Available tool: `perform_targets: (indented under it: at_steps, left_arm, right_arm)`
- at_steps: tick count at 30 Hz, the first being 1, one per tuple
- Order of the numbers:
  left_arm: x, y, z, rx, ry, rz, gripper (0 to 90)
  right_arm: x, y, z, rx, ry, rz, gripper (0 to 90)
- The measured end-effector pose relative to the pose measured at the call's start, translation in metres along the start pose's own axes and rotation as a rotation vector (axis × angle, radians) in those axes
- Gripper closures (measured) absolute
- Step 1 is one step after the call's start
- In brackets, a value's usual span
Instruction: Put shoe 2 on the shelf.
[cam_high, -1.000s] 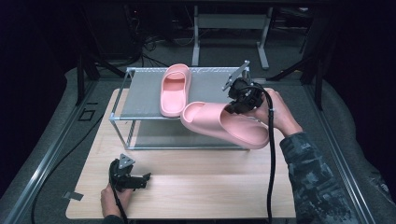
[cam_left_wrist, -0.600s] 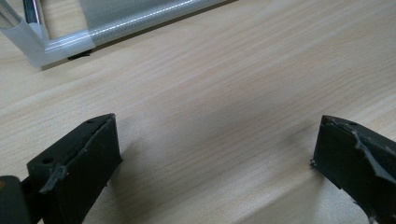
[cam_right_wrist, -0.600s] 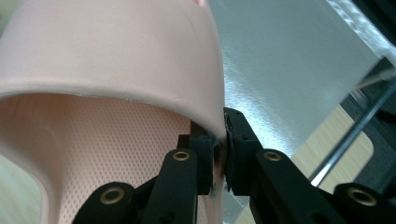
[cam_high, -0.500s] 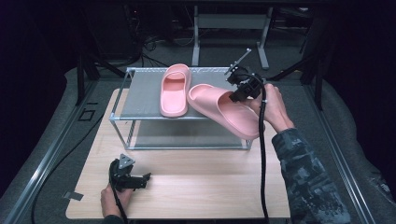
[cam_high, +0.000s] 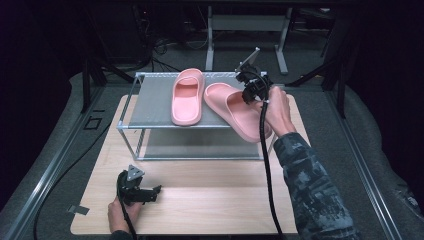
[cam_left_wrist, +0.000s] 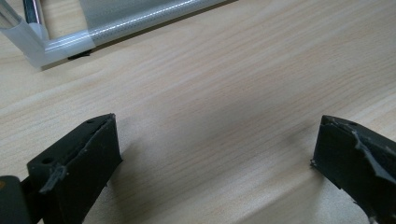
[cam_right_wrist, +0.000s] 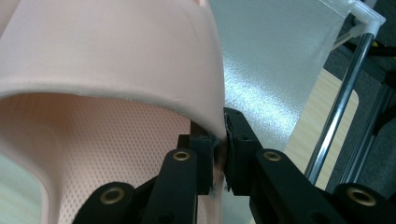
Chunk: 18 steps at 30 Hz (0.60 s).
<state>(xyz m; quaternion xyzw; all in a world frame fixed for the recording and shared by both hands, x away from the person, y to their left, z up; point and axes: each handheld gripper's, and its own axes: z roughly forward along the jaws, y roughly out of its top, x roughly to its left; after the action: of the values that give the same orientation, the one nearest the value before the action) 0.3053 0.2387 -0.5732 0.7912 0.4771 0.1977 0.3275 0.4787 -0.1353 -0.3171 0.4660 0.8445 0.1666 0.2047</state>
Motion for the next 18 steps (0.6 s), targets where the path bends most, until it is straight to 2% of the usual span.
perform_targets:
  at_steps: [9, 12, 16, 18]
  left_arm:
    - [0.0, 0.0, 0.0, 0.0, 0.0, 0.0, 0.4]
    - [0.0, 0.0, 0.0, 0.0, 0.0, 0.0, 0.4]
    - [0.0, 0.0, 0.0, -0.001, 0.0, 0.0, 0.4]
    - [0.0, 0.0, 0.0, -0.001, 0.0, 0.0, 0.4]
  right_arm:
    - [-0.005, 0.015, 0.019, 0.026, -0.045, 0.13, 83.5]
    - [-0.007, 0.02, 0.024, 0.024, -0.04, 0.171, 83.4]
    - [-0.007, 0.024, 0.028, -0.001, -0.065, 0.198, 82.8]
    - [-0.006, 0.025, 0.03, -0.007, -0.062, 0.197, 80.6]
